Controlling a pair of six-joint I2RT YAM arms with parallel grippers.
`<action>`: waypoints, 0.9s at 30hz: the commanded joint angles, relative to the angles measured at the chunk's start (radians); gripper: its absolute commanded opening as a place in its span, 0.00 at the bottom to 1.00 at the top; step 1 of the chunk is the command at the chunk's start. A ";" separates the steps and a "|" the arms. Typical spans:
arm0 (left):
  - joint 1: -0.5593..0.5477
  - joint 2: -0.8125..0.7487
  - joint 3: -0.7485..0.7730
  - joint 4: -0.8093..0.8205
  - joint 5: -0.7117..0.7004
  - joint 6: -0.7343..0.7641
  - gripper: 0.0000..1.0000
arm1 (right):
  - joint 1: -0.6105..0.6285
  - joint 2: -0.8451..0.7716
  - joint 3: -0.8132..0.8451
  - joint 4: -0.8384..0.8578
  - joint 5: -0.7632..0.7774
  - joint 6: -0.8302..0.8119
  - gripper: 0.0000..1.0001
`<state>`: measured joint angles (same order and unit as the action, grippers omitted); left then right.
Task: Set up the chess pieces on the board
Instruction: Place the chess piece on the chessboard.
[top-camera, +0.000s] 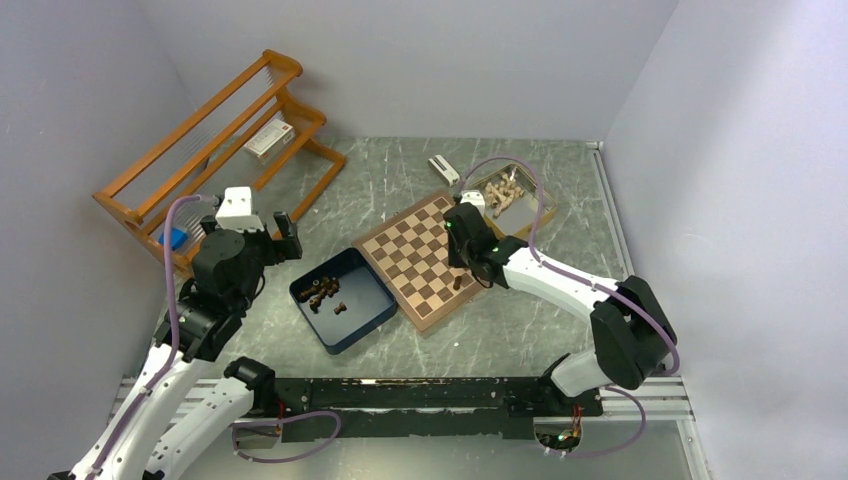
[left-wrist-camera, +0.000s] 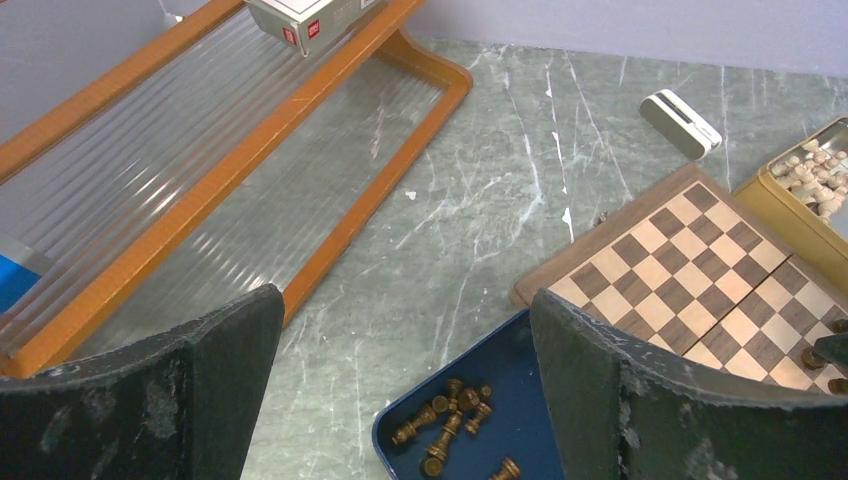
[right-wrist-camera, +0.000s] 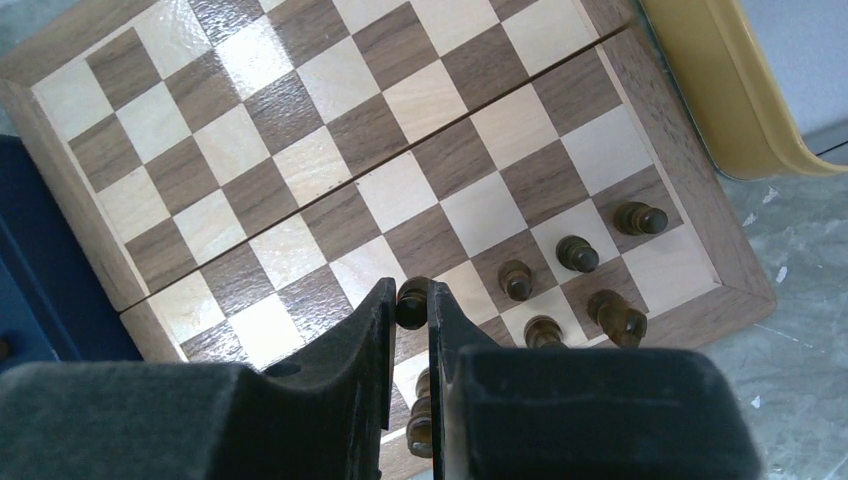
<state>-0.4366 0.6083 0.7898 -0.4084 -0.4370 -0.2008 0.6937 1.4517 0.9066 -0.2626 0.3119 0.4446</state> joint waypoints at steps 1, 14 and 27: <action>-0.004 -0.001 0.000 0.031 0.012 0.009 0.98 | -0.015 0.014 -0.022 0.010 0.000 0.017 0.14; -0.004 0.001 0.000 0.031 0.014 0.008 0.98 | -0.015 0.037 -0.069 0.043 0.002 0.022 0.16; -0.003 0.006 0.002 0.033 0.016 0.007 0.98 | -0.017 0.063 -0.077 0.068 0.004 0.014 0.15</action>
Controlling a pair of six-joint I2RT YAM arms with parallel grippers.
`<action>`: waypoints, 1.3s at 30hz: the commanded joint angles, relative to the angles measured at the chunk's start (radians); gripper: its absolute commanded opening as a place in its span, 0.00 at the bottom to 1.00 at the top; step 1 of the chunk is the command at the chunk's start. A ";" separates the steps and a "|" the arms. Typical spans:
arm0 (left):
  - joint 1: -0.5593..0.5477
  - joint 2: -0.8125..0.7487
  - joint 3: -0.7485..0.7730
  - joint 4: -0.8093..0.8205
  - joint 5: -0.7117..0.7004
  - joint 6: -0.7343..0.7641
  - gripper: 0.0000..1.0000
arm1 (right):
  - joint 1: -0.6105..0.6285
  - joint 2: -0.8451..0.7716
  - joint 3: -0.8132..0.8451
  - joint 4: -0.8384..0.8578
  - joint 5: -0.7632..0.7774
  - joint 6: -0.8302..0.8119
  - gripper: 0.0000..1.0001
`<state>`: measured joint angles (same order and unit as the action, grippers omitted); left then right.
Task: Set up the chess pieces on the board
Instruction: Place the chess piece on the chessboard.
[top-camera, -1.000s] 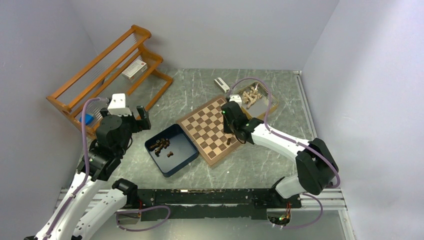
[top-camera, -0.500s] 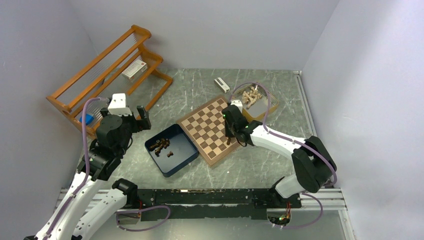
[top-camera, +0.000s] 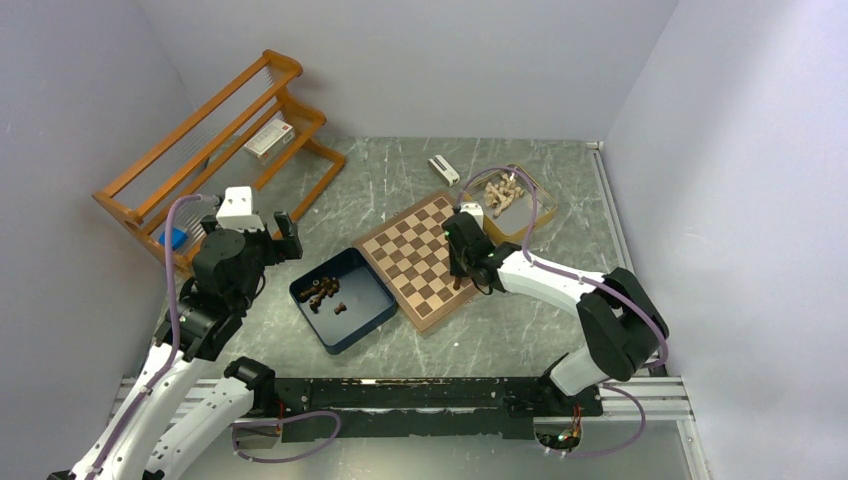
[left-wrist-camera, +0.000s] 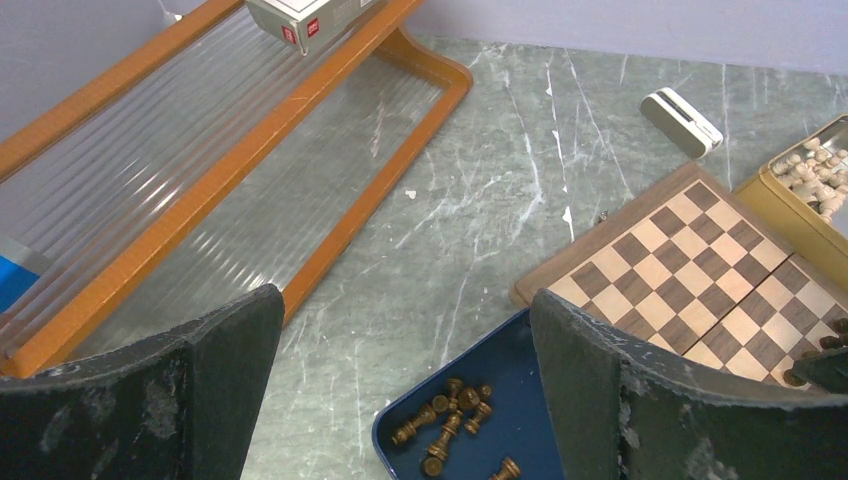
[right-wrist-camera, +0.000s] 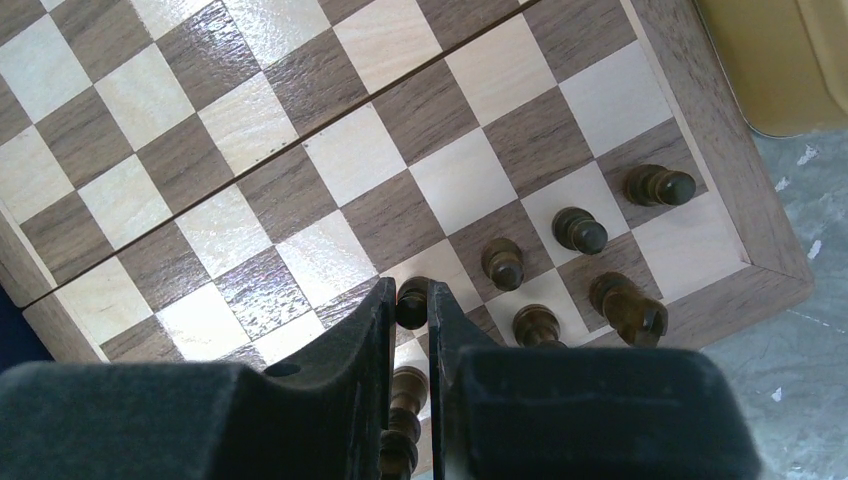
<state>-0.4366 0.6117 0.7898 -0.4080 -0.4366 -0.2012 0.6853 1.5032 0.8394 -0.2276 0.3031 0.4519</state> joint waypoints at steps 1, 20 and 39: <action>-0.004 0.003 0.002 0.032 0.016 0.008 0.98 | -0.008 0.016 -0.010 0.030 0.013 0.007 0.16; -0.004 0.001 0.002 0.031 0.012 0.007 0.98 | -0.007 0.026 -0.005 0.019 0.021 0.006 0.19; -0.003 -0.004 0.001 0.029 0.010 0.008 0.98 | -0.008 0.025 0.033 0.001 0.004 0.010 0.25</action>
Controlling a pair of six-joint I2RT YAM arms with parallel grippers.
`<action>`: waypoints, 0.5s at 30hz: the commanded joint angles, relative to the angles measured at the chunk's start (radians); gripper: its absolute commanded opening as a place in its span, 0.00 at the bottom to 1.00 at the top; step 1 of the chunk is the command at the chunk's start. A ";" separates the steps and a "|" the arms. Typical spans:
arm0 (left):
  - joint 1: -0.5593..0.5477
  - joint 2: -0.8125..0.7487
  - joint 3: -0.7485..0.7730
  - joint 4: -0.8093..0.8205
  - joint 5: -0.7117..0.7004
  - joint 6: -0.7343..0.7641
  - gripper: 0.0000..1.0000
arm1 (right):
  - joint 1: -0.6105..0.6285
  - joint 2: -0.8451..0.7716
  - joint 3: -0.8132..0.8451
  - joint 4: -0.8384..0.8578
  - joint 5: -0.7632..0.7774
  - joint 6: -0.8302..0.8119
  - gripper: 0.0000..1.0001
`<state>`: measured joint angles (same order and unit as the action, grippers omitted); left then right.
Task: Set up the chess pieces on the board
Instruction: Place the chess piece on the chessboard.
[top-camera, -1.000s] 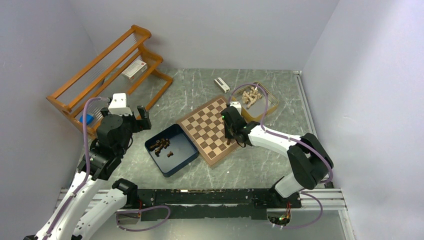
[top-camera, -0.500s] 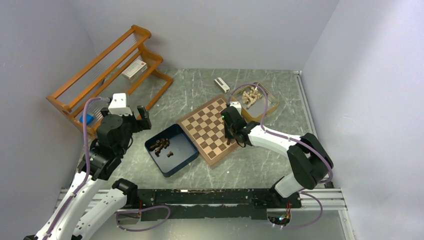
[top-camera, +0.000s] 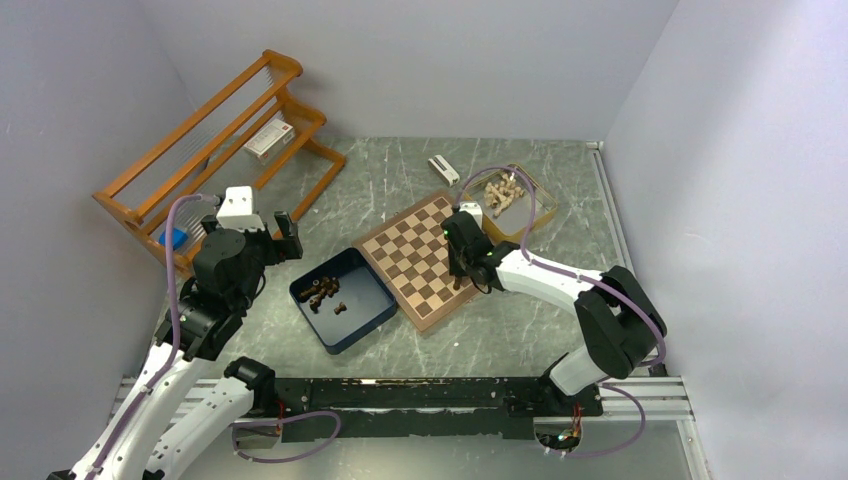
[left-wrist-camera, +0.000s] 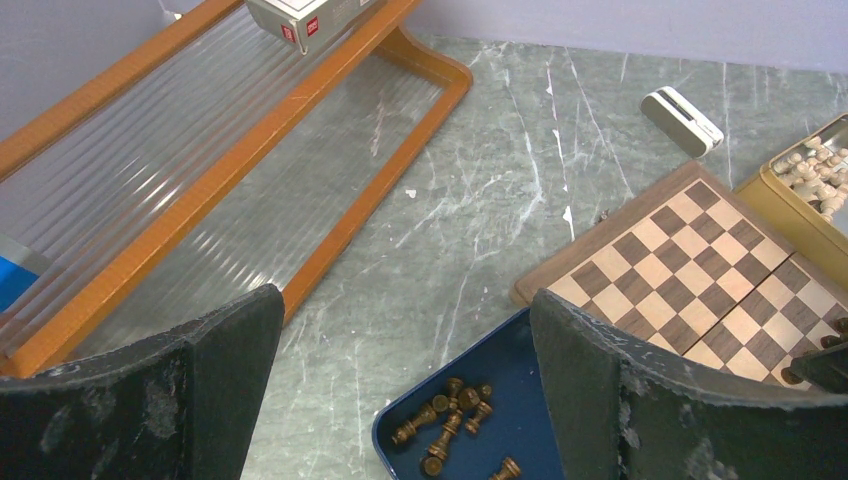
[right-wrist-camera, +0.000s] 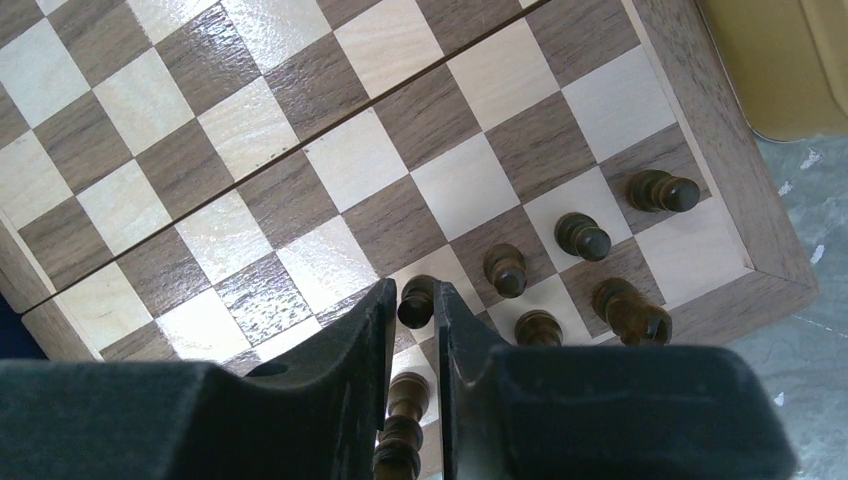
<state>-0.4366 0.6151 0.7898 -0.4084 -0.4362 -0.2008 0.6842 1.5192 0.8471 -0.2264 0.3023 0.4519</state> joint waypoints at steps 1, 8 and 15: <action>-0.004 -0.008 0.002 0.030 0.009 0.008 0.98 | -0.007 0.009 0.028 -0.003 0.004 0.009 0.25; -0.004 -0.010 0.002 0.029 0.007 0.009 0.98 | -0.006 0.013 0.040 -0.016 0.004 0.013 0.25; -0.004 -0.009 0.002 0.029 0.008 0.008 0.98 | -0.008 0.027 0.047 -0.037 0.012 0.010 0.23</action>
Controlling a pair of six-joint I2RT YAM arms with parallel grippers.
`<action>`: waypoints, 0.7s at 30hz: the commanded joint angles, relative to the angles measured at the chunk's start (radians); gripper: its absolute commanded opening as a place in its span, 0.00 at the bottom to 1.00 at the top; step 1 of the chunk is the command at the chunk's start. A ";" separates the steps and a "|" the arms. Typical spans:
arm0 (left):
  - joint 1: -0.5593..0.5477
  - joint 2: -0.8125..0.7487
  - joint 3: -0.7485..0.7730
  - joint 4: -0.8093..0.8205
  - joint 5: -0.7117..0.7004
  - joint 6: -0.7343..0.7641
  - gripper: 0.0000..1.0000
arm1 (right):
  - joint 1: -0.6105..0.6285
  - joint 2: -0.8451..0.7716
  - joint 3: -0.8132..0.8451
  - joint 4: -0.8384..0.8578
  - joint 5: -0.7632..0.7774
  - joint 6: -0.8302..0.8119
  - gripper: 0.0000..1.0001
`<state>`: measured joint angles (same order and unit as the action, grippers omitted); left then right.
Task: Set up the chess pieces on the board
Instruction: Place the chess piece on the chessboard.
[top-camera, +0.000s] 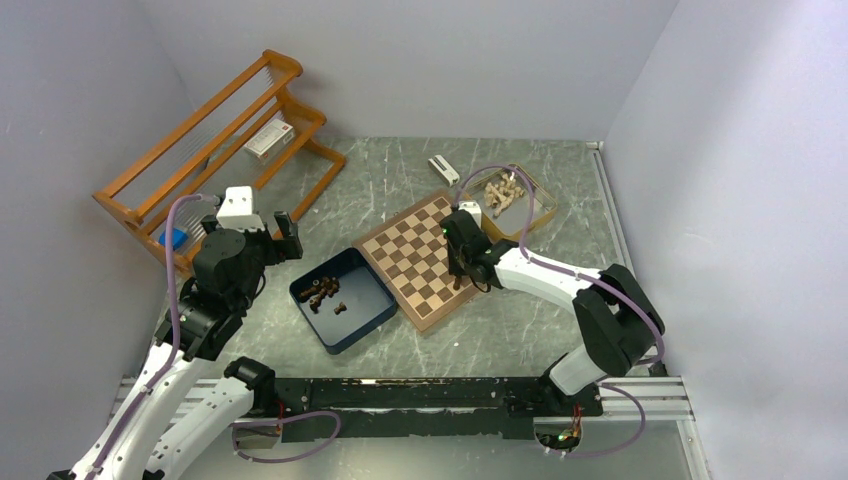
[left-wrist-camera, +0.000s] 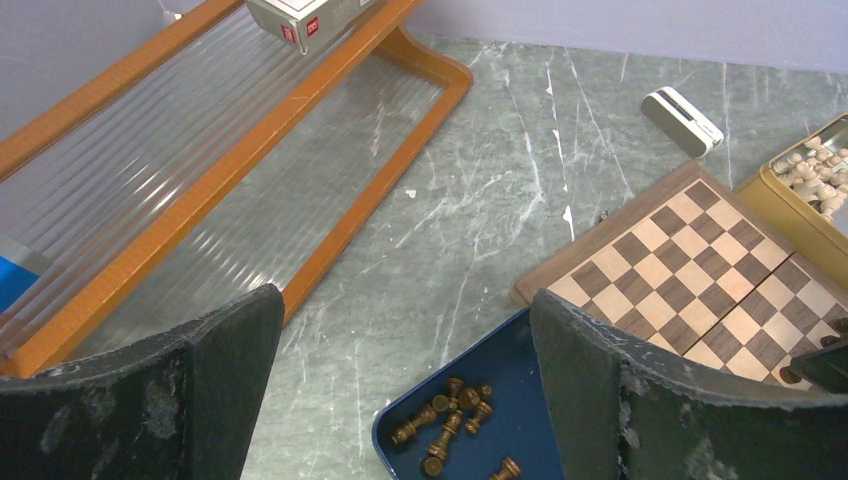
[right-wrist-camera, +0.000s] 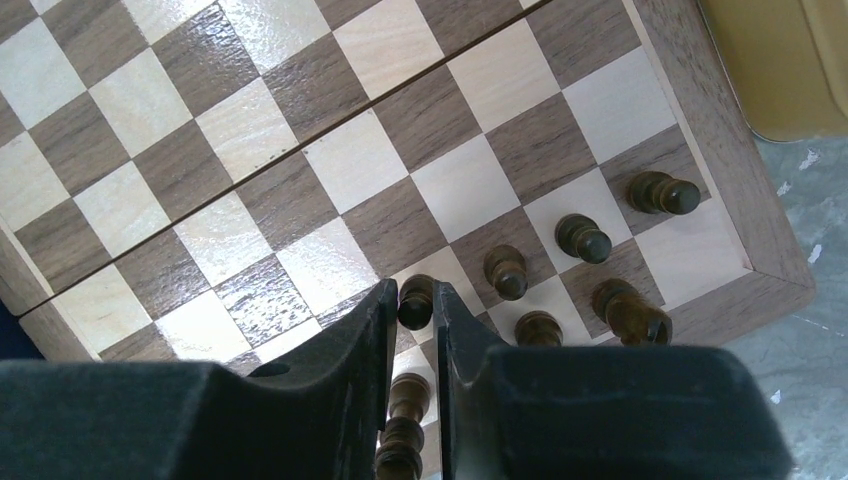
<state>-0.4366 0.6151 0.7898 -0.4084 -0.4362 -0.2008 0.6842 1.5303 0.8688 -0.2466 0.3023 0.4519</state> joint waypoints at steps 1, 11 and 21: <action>-0.003 -0.009 0.001 0.029 0.007 0.008 0.98 | -0.007 0.017 0.024 -0.019 0.013 0.011 0.23; -0.004 -0.008 0.002 0.029 0.009 0.007 0.98 | -0.008 -0.005 0.022 -0.038 0.013 0.014 0.19; -0.004 -0.008 0.001 0.029 0.008 0.007 0.98 | -0.007 -0.002 0.032 -0.061 0.012 0.014 0.17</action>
<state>-0.4366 0.6151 0.7898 -0.4084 -0.4362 -0.2012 0.6838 1.5360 0.8749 -0.2722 0.3031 0.4526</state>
